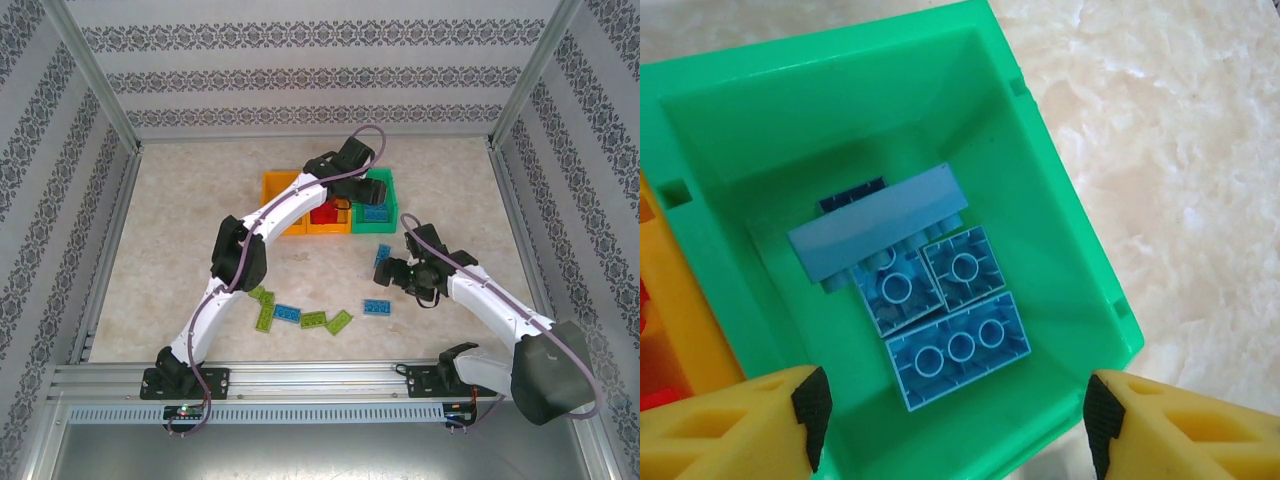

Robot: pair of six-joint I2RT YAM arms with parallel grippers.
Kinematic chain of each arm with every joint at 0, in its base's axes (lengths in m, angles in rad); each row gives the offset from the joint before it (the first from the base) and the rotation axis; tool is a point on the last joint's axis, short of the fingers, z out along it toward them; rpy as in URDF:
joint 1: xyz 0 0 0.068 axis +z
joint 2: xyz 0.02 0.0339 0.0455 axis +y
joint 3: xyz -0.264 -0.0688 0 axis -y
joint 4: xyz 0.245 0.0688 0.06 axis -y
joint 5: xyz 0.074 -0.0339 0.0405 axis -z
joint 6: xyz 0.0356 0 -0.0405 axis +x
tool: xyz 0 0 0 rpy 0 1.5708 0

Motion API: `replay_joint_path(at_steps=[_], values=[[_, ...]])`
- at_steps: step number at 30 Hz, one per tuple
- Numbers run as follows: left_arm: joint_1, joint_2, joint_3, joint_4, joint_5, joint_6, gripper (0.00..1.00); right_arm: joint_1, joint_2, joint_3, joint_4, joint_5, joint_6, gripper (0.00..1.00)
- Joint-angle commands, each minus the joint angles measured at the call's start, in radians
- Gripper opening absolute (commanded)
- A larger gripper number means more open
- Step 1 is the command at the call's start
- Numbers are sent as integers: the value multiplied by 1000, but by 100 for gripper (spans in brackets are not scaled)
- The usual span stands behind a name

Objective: Sort the legos into containers by color

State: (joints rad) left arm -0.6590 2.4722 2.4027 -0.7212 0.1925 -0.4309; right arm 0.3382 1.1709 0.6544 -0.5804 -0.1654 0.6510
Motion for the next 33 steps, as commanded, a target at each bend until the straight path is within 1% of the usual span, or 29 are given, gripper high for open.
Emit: replay_joint_path(at_steps=[1,3,7,12,15,18,22,24,27,30,33], values=[[9,-128,-59,-30,-20,-15,72,4,67,90,24,55,-49,88],[10,-176,-121,-21,-22,-22,73,1,149,154,15,62,-72,88],[16,-301,-305,33,-33,-48,75,6,309,263,31,53,-66,85],[24,-473,-565,107,-82,-65,77,6,465,361,16,96,-91,76],[34,-564,-694,138,-104,-80,78,8,550,402,-6,95,-115,66],[38,-645,-797,155,-126,-84,79,12,602,407,-11,90,-126,51],[38,-733,-894,146,-162,-72,79,14,611,410,-11,96,-145,33],[38,-768,-931,127,-166,-75,79,14,585,419,-19,102,-148,27],[39,-837,-1011,110,-162,-101,79,15,514,439,-27,104,-148,27],[39,-917,-1114,97,-169,-147,79,12,458,495,-49,132,-165,28],[39,-987,-1215,77,-183,-196,79,-12,475,572,-63,135,-195,29]])
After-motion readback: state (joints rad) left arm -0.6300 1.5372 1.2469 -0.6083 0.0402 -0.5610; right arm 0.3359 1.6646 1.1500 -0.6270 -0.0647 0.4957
